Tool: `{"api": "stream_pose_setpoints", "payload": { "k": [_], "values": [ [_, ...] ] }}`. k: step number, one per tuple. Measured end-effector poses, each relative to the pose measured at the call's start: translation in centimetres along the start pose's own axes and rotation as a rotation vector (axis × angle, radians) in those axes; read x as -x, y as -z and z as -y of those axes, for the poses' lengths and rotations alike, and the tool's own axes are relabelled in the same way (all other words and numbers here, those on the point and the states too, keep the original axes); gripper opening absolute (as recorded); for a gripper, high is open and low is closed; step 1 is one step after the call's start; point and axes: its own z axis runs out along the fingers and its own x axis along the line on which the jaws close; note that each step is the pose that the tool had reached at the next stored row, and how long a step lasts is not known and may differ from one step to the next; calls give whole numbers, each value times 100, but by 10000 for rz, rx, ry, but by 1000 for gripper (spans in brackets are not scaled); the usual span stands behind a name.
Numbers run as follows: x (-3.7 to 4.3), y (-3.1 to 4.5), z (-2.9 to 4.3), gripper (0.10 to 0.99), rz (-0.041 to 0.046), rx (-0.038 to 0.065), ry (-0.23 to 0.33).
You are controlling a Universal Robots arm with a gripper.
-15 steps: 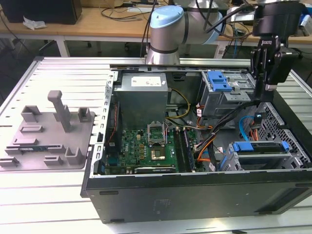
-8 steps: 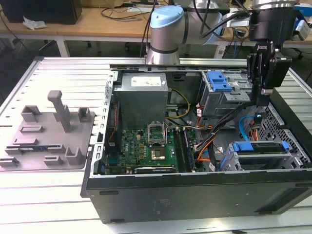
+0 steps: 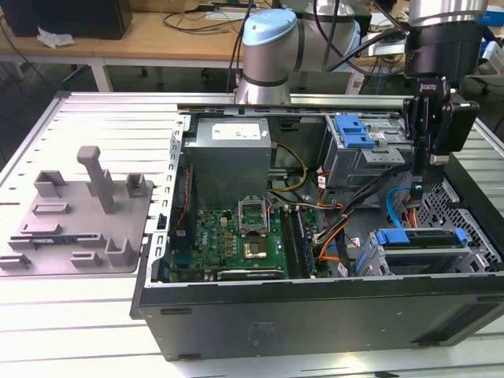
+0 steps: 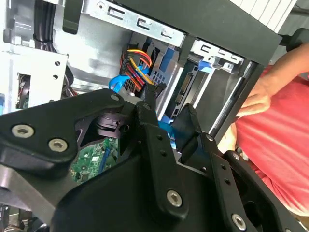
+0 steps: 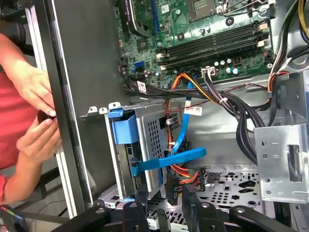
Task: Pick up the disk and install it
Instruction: 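Insert the first disk wire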
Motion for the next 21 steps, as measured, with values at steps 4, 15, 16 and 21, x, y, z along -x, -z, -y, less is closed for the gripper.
{"api": "stream_pose_setpoints", "payload": {
  "k": [4,15,16,21],
  "values": [
    [59,-103,-20,416,-63,12,-22],
    [96,-84,-21,325,-70,42,-76],
    [98,-84,-15,325,-69,43,-75],
    [101,-87,-3,325,-72,49,-75]
  ]
}}
